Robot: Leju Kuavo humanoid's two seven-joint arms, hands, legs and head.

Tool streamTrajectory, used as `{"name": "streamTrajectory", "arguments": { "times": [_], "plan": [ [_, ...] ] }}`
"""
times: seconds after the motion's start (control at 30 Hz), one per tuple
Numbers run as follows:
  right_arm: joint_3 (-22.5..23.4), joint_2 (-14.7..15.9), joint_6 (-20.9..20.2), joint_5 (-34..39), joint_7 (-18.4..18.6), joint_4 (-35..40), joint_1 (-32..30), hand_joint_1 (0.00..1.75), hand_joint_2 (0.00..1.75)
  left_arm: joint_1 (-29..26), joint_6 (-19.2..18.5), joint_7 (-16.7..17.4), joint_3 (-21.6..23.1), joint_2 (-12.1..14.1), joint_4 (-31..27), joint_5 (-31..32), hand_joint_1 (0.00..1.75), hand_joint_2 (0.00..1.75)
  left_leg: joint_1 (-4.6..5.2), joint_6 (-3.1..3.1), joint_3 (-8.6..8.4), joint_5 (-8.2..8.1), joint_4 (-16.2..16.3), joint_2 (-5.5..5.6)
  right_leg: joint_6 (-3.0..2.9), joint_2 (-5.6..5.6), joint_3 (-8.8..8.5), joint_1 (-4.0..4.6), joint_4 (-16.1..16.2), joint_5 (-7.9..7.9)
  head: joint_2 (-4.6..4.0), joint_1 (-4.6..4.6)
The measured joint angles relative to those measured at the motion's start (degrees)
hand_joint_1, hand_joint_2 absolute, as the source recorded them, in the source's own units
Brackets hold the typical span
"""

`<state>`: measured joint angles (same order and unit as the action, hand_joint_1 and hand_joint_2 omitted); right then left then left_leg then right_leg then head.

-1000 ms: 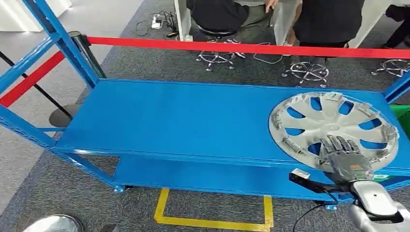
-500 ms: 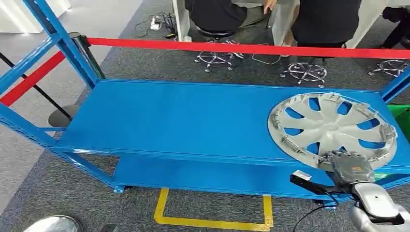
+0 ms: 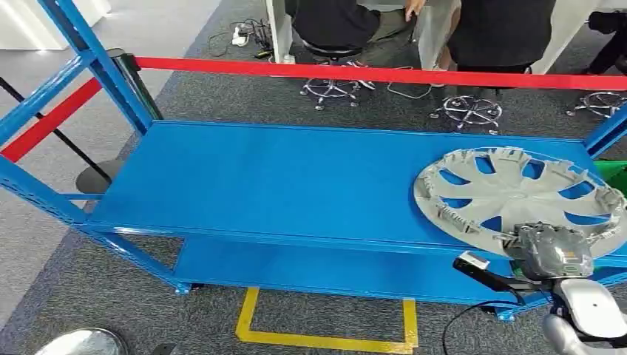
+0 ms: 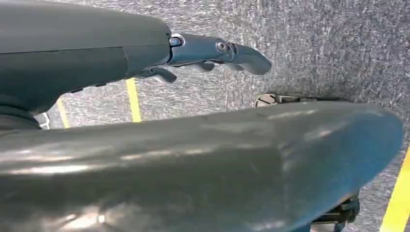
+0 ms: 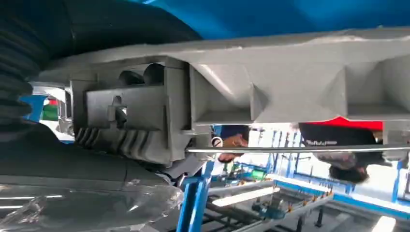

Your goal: Take the parts from the cabinet and place them on the table.

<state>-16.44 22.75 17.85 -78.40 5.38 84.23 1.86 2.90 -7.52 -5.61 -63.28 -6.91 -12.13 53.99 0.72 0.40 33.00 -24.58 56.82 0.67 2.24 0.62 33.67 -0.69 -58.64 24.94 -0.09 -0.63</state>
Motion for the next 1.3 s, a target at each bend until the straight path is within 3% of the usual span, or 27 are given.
{"name": "streamTrajectory", "arguments": {
  "times": [0.13,0.17,0.4,0.67,0.8,0.9,1.0,1.07,1.17,1.3],
  "plan": [
    [1.59,-0.04,1.83,0.04,-0.41,3.77,-2.54,1.75,1.75,-0.03,-1.01,-3.38,-0.04,0.02,0.0,-0.02,0.0,0.0,0.0,-0.01,0.09,-0.02,0.0,0.01,-0.03,-0.05,0.09,0.0,0.0,0.04,0.0,0.0],
    [2.23,-0.04,2.51,0.04,-0.74,5.13,-3.57,1.75,1.75,-0.06,-1.16,-4.42,-0.04,0.02,0.0,0.04,0.0,1.75,0.0,-0.01,0.13,-0.03,0.0,0.01,-0.02,-0.05,0.12,0.0,0.0,0.05,0.0,0.0],
    [5.77,-0.55,6.78,0.13,-2.69,12.68,-9.12,1.75,1.75,-0.29,-4.81,-6.95,-0.07,0.26,0.0,0.24,0.0,1.75,0.01,-0.01,0.33,-0.05,0.0,0.02,-0.03,-0.05,0.29,0.0,0.0,0.07,0.0,0.0],
    [6.71,-1.66,9.43,3.24,-4.88,18.0,-10.15,1.75,1.75,-0.56,-4.4,-4.81,0.0,0.35,0.0,1.83,0.0,1.75,0.0,-0.01,0.33,-0.05,0.0,0.01,-0.03,-0.05,0.31,0.0,0.0,0.08,0.0,0.02],
    [6.62,-2.69,9.73,15.56,-9.56,19.63,-10.15,1.75,1.75,-0.68,-5.6,-7.05,-0.2,0.33,0.0,0.26,0.0,1.75,0.0,-0.01,0.34,-0.05,0.0,0.01,-0.04,-0.05,0.3,0.0,0.0,0.08,0.0,0.0],
    [6.28,-4.63,8.71,32.15,-16.76,20.94,-9.98,1.75,1.75,-0.67,-5.51,-8.75,-1.16,0.15,0.0,-0.98,0.0,1.75,0.0,-0.02,0.33,-0.04,0.0,0.01,-0.04,-0.04,0.3,0.0,0.0,0.07,0.0,0.0],
    [5.86,-6.53,6.22,42.12,-20.97,21.99,-9.46,1.75,1.75,-0.69,-5.36,-9.16,-1.66,-0.07,0.0,-1.13,0.0,1.75,0.0,-0.03,0.33,-0.04,0.0,0.01,-0.04,-0.04,0.31,0.01,-0.01,0.08,0.0,0.02],
    [5.75,-7.59,3.27,49.46,-23.55,22.87,-9.14,1.75,1.75,-0.68,-5.34,-9.36,-2.06,-0.15,0.0,-1.25,0.0,1.75,0.0,-0.03,0.33,-0.03,0.0,0.01,-0.04,-0.04,0.31,0.01,-0.01,0.08,0.0,0.02],
    [6.12,-8.61,-4.99,64.65,-27.24,24.64,-9.06,1.75,1.75,-0.73,-5.55,-10.83,-2.64,-0.24,0.0,-1.23,0.0,1.75,0.0,-0.03,0.33,-0.03,0.0,0.01,-0.04,-0.05,0.32,0.01,-0.01,0.08,0.0,0.0],
    [7.72,-10.01,-14.63,77.78,-29.49,26.67,-9.74,1.75,1.75,-0.76,-5.53,-12.72,-3.26,-0.37,0.0,-1.71,0.0,1.75,0.0,-0.03,0.33,-0.04,0.0,0.02,-0.04,-0.06,0.31,0.0,-0.01,0.08,0.0,0.0]
  ]
}}
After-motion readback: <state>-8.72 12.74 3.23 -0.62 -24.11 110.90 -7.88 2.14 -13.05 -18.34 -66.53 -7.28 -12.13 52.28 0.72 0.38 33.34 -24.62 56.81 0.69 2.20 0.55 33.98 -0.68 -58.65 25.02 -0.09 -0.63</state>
